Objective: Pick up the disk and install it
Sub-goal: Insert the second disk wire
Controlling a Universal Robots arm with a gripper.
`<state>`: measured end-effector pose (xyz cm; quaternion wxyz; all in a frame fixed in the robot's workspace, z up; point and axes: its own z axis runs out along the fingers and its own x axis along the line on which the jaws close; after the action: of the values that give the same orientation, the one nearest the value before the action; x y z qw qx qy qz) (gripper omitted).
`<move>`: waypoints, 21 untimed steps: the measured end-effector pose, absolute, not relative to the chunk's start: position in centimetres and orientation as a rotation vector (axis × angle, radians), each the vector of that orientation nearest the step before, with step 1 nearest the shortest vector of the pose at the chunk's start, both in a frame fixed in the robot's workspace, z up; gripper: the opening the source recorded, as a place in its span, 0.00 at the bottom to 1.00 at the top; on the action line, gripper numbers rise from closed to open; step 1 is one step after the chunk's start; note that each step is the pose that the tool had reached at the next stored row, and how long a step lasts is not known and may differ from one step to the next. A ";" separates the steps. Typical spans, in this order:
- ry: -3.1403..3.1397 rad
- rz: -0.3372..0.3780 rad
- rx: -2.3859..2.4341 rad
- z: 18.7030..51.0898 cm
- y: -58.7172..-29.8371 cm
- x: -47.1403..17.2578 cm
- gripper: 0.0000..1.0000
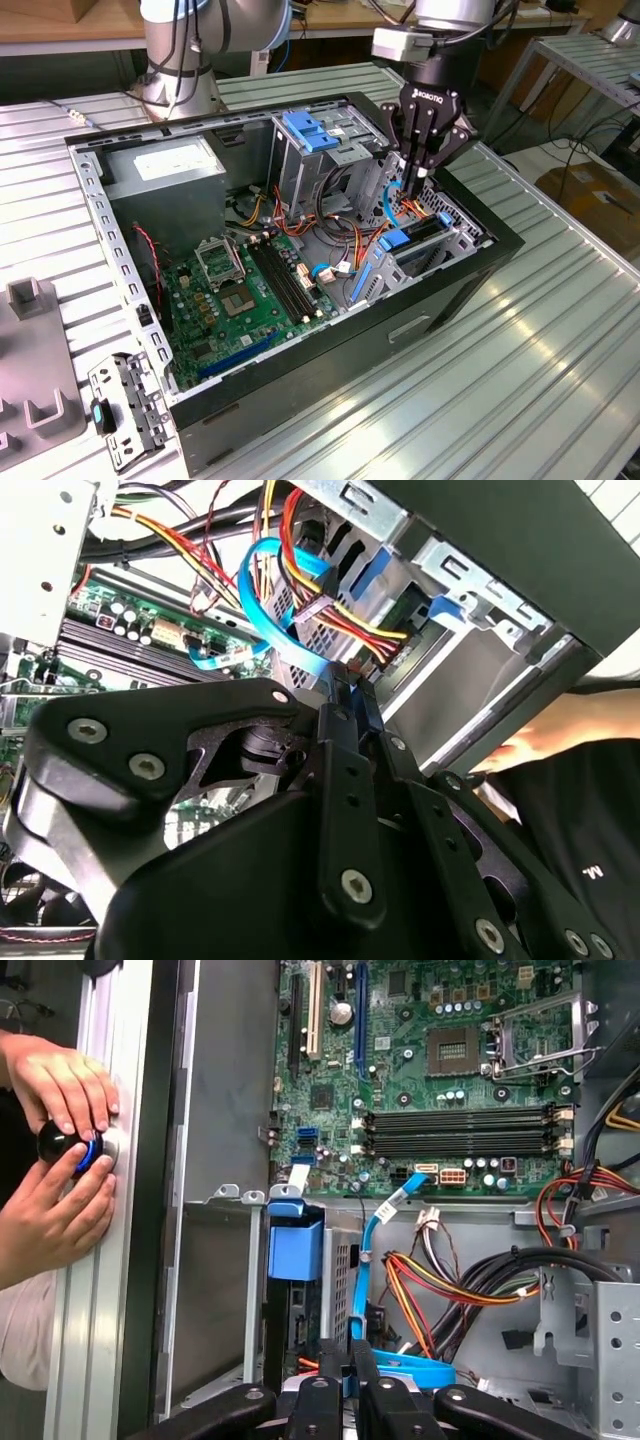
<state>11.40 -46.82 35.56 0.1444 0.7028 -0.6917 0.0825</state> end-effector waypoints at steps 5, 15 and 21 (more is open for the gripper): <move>-2.013 0.227 2.049 35.5 -46.9 10.4 0.16; -2.106 0.063 2.154 35.5 -48.1 10.1 0.16; -2.116 0.052 2.165 35.5 -48.4 9.8 0.16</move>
<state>9.83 -48.43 35.49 0.0568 0.7139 -0.6977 0.0170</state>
